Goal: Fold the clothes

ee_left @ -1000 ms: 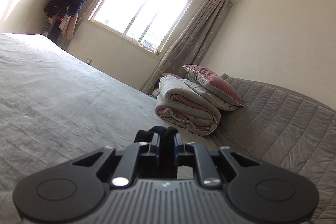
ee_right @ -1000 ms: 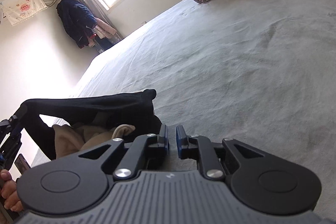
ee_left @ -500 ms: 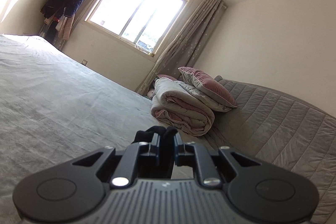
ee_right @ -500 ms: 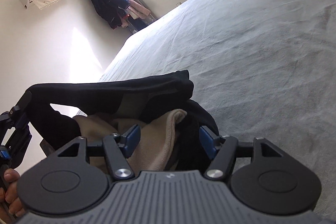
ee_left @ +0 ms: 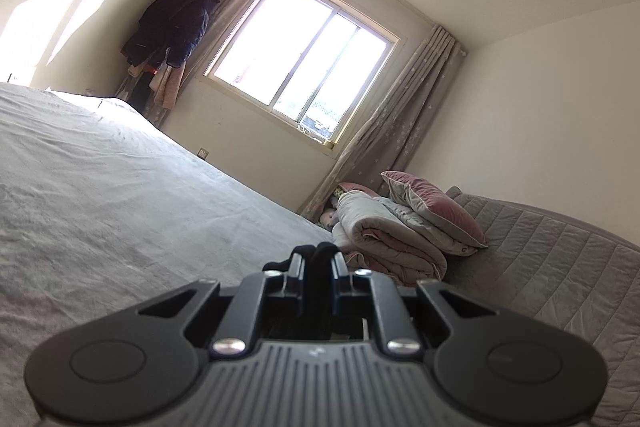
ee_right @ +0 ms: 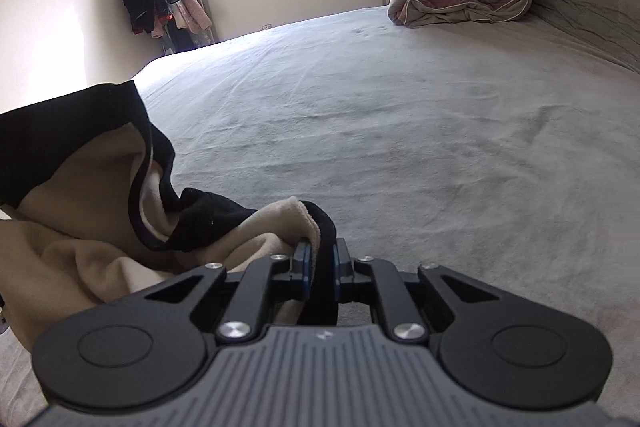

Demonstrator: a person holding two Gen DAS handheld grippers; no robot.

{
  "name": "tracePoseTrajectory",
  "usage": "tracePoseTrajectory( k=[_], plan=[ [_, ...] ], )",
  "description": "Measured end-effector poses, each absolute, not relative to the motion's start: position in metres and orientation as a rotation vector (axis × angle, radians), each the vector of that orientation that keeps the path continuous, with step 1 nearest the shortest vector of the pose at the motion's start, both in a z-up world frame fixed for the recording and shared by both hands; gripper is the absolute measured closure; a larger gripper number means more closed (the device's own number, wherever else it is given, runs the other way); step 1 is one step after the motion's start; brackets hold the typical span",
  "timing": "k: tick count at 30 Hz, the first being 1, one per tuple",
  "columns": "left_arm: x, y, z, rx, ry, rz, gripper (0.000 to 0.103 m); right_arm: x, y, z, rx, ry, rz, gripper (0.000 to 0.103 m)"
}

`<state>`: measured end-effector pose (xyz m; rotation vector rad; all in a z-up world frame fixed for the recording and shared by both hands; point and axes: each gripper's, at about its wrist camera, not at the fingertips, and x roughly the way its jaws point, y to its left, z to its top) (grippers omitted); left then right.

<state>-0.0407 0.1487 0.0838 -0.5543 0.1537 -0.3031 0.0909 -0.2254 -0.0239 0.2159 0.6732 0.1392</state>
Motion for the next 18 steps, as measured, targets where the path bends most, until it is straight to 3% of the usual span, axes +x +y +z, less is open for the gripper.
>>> tracePoseTrajectory(
  k=[2, 4, 8, 10, 12, 18],
  plan=[
    [-0.043, 0.153, 0.084, -0.562, 0.146, -0.304, 0.091, 0.096, -0.232, -0.030, 0.250, 0.707, 0.148, 0.092],
    [-0.046, 0.158, 0.085, -0.571, 0.139, -0.304, 0.091, 0.096, -0.237, -0.031, 0.288, 0.723, 0.166, 0.082],
    [-0.046, 0.136, 0.087, -0.547, 0.148, -0.419, 0.091, 0.092, -0.242, -0.025, 0.383, 0.752, 0.210, 0.076],
    [-0.044, 0.122, 0.086, -0.531, 0.167, -0.481, 0.091, 0.088, -0.245, -0.017, 0.444, 0.749, 0.238, 0.052],
    [-0.043, 0.106, 0.085, -0.511, 0.188, -0.535, 0.091, 0.084, -0.249, -0.009, 0.500, 0.734, 0.274, 0.046],
    [-0.040, 0.065, 0.075, -0.443, 0.257, -0.669, 0.090, 0.077, -0.261, 0.007, 0.738, 0.726, 0.503, 0.044]
  ],
)
